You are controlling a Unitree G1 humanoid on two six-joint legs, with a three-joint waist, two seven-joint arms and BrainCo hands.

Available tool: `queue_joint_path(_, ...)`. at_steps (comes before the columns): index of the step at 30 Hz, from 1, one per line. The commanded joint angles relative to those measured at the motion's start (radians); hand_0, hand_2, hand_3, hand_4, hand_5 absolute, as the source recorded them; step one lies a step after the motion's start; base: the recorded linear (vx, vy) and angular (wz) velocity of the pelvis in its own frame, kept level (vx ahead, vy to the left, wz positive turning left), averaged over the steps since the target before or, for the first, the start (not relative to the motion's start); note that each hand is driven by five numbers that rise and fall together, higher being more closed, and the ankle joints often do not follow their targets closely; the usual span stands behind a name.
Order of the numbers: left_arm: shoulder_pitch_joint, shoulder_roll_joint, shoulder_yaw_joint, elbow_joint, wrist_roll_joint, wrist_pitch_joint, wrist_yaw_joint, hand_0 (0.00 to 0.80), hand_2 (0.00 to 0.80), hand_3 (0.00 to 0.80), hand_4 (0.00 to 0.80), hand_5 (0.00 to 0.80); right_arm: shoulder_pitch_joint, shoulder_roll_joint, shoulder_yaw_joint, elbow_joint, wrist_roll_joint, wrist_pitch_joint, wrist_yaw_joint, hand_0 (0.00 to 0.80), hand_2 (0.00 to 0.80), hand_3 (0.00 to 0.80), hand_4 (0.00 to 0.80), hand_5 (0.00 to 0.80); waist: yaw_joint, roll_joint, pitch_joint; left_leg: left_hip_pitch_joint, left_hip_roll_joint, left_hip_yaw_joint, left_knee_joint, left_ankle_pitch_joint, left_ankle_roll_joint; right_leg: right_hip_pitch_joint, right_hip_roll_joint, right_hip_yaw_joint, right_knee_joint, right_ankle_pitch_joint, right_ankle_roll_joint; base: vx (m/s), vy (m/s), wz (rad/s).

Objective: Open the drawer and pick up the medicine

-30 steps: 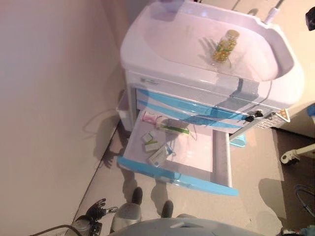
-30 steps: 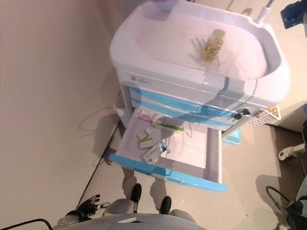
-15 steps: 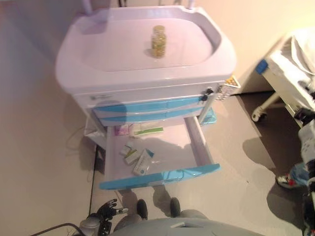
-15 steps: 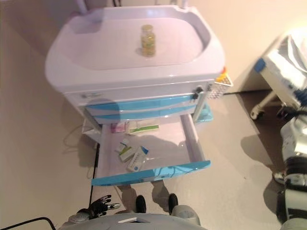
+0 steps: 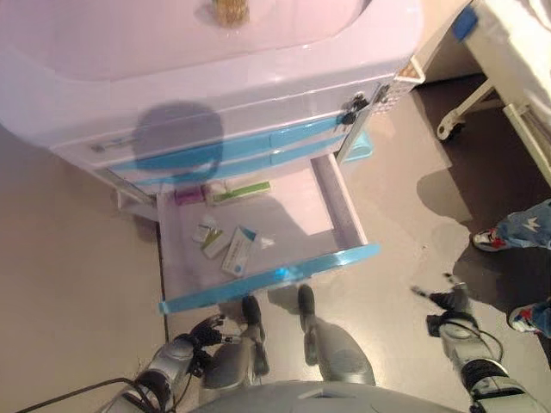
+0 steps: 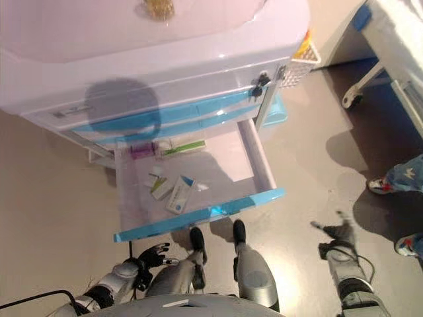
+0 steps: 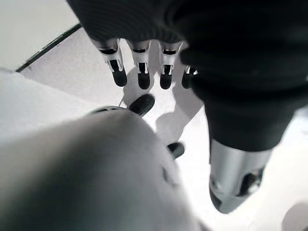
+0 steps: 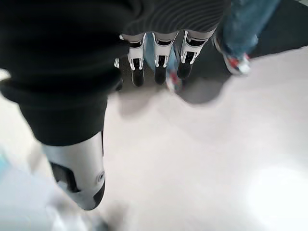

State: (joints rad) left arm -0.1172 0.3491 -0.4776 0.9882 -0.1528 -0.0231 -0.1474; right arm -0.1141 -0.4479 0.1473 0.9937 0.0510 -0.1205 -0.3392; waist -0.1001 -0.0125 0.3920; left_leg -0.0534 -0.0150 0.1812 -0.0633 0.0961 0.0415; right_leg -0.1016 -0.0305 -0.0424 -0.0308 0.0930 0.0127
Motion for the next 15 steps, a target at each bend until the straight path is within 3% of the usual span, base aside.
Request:
queue_joint_path(1,-0.034,0.035,-0.038,-0.078,0.029,-0.013,-0.024,0.000,0.000,0.000,0.000,0.000,-0.027,-0.005,0.082,-0.033,-0.046,0.015,0.027,0.000,0.000,0.000,0.000,0.000,0.022,-0.012,0.025,-0.103,-0.016,-0.041,0.226,-0.172,0.031,-0.107,-0.055,0.007,0.221,-0.071,0.055,-0.098,-0.064,0.06)
queue_joint_path(8,-0.141,0.103,-0.091,-0.276,-0.006,-0.016,0.020,0.000,0.000,0.000,0.000,0.000,-0.074,0.006,0.227,-0.016,-0.113,-0.013,0.100,0.000,0.000,0.000,0.000,0.000,0.021,0.021,0.119,-0.200,-0.017,-0.070,0.322,-0.178,0.025,-0.198,-0.048,0.001,0.332,-0.117,0.020,-0.069,-0.028,0.11)
queue_joint_path(15,-0.246,0.207,-0.056,-0.480,-0.072,0.066,0.047,0.000,0.000,0.000,0.000,0.000,-0.067,-0.026,0.276,-0.115,-0.071,-0.061,0.109,0.000,0.000,0.000,0.000,0.000,0.015,0.043,0.128,-0.282,-0.020,-0.088,0.394,-0.183,0.016,-0.279,-0.047,-0.010,0.410,-0.147,-0.005,0.030,-0.015,0.13)
